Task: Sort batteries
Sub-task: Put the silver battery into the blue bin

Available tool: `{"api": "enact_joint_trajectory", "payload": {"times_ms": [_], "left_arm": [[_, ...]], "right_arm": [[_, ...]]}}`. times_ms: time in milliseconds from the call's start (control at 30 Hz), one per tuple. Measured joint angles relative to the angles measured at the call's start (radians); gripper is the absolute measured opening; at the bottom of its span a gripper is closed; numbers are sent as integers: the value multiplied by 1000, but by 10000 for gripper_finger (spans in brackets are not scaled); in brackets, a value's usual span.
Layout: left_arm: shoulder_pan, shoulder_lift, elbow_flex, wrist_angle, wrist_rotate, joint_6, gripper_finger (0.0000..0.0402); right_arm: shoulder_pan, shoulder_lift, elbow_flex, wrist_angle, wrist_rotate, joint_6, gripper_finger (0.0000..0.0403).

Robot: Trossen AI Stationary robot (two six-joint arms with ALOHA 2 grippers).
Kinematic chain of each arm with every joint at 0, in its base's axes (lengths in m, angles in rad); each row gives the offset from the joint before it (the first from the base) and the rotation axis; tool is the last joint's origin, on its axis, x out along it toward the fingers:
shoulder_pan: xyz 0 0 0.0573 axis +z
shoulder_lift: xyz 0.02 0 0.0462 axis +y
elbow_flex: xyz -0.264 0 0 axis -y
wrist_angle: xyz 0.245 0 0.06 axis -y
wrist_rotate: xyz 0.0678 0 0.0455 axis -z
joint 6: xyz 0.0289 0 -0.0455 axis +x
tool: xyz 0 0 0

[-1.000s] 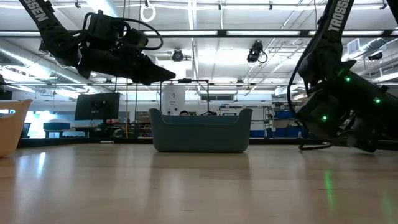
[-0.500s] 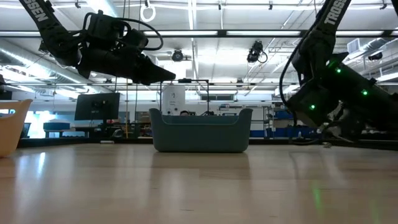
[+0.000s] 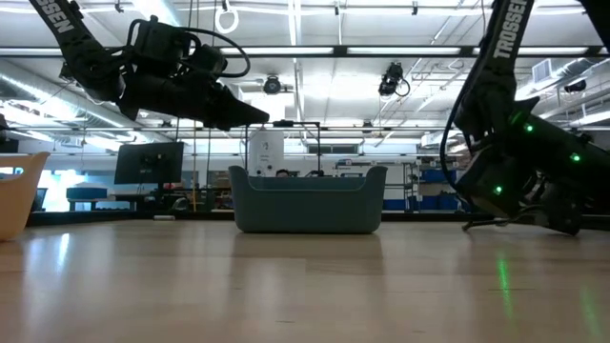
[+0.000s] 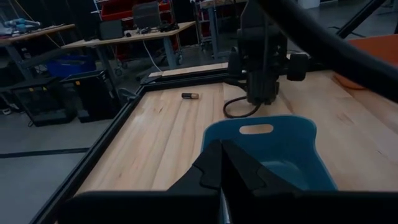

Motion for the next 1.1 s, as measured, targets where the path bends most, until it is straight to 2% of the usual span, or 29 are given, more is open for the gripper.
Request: {"api": "enact_joint_trajectory", "payload": {"times_ms": [500,800,1100], "left_arm": [[0,0,0,0,0,1,10],[0,0,0,0,-1,1,10],[0,0,0,0,-1,0,10]], "right_arm": [[-4,-9,33,-46,-2,-7,13],[-44,-8,-21,8,-26,10,12],[2,-60,96,50,-50,-73,12]]}}
